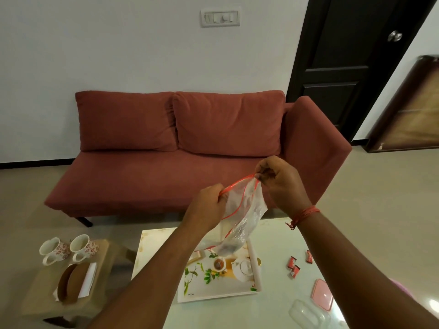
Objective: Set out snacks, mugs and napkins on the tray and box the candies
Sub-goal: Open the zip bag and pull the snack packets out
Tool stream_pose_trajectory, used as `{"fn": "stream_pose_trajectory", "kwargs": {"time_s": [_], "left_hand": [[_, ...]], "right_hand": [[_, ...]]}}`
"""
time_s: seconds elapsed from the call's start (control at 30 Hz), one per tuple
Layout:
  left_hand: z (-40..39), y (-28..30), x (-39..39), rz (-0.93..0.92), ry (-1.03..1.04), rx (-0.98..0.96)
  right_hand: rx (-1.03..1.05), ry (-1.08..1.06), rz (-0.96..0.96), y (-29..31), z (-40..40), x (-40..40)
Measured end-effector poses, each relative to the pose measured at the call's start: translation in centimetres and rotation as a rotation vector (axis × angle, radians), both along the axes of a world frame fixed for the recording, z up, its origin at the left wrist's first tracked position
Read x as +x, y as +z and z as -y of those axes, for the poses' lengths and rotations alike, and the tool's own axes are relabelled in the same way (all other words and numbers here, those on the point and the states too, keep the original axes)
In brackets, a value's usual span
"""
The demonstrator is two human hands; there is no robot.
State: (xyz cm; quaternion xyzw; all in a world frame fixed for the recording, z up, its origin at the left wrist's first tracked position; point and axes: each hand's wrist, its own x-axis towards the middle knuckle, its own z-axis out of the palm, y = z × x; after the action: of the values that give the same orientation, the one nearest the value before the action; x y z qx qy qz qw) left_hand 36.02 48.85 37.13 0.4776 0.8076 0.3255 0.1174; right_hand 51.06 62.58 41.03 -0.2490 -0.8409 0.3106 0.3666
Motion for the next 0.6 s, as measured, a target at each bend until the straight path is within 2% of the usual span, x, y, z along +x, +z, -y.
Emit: {"fn": "stream_pose_trajectory", "kwargs": {"time_s": [0.1, 0.17, 0.23, 0.3, 0.37, 0.43, 0.6], "left_hand": [[-0.4, 0.0, -0.3, 0.062, 0.024, -0.007], [-0.8, 0.0, -0.3, 0.110, 0.013, -0.028], [-0.9, -0.1, -0.3, 0.229, 0.002, -0.057], [-0.6, -0.5, -0.5, 0.290, 0.012, -0.047], [0.1, -0.8, -0.7, 0.255, 0.062, -0.028], [0.6, -0.9, -1.0, 0.197, 0.131, -0.009], [0.9, -1.5, -1.4, 0.107, 0.213, 0.034]], "right_hand": [[0.389, -0.052, 0.018, -0.4, 1.5, 0.1], [0.554, 0.079, 0.062, -0.9, 3.9, -0.2], [0.553, 0.262, 0.253, -2.1, 6.2, -0.5], [0.442, 0.312, 0.412, -3.6, 7.4, -0.5], [0.439, 0.305, 0.507, -5.2, 7.4, -0.1], [0.527, 0.336, 0.654, -6.3, 7.3, 0.3], [0.575, 0.515, 1.066, -7.3, 7.2, 1.0]]}}
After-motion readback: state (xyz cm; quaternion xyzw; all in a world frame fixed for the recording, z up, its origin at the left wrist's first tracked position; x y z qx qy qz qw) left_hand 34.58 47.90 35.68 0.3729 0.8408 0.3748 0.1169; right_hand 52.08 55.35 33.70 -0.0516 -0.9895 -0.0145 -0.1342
